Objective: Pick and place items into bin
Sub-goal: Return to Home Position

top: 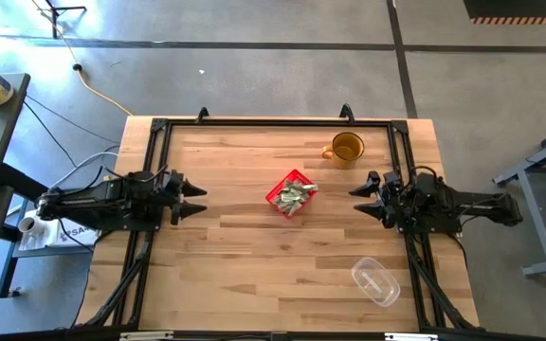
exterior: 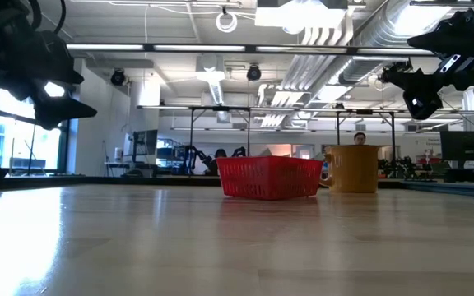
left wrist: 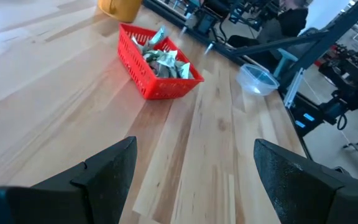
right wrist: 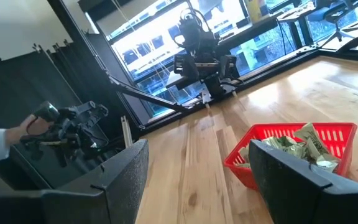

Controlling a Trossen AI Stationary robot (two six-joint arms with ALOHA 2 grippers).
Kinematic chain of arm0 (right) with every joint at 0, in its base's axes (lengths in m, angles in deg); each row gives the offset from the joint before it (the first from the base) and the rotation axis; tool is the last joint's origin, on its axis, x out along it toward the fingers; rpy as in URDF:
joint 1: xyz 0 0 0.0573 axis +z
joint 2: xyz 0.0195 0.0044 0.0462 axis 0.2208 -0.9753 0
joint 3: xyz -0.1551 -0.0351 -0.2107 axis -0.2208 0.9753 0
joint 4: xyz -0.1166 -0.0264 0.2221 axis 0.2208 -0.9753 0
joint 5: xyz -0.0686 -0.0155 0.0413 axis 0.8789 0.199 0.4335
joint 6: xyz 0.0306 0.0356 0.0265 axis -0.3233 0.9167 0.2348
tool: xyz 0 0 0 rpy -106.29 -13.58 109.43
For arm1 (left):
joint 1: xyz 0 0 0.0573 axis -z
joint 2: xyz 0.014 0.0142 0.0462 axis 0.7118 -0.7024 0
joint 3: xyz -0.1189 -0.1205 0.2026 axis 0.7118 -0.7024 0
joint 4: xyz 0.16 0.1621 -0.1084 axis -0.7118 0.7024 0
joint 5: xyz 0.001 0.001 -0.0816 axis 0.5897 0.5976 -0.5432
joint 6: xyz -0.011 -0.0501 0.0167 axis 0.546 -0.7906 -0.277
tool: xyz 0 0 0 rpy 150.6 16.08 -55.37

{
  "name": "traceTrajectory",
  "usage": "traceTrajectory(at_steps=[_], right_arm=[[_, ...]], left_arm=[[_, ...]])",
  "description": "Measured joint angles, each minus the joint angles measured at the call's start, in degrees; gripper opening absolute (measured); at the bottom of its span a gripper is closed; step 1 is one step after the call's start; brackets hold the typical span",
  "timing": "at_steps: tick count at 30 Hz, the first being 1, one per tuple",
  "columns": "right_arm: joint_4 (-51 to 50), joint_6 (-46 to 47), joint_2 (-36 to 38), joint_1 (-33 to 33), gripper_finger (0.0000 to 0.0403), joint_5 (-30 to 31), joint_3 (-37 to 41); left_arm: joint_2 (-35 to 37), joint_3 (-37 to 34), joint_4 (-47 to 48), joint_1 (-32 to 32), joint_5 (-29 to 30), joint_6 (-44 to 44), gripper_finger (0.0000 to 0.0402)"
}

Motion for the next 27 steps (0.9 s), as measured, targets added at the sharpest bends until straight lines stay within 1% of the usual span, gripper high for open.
traceTrajectory(at_steps=[21,23,27], right_arm=[[0.20,0.00,-0.04,0.06,0.0267,-0.06,0.02],[1.57,-0.01,-0.04,0.07,0.0267,-0.16,0.02],[5.77,0.00,0.00,0.07,0.0267,-0.15,0.02]], left_arm=[[0.00,-0.06,-0.25,0.00,-0.02,0.11,0.0356],[-0.03,-0.32,-3.69,0.00,-0.09,0.09,0.0356],[0.04,-0.19,-15.84,0.00,0.06,0.11,0.0356]])
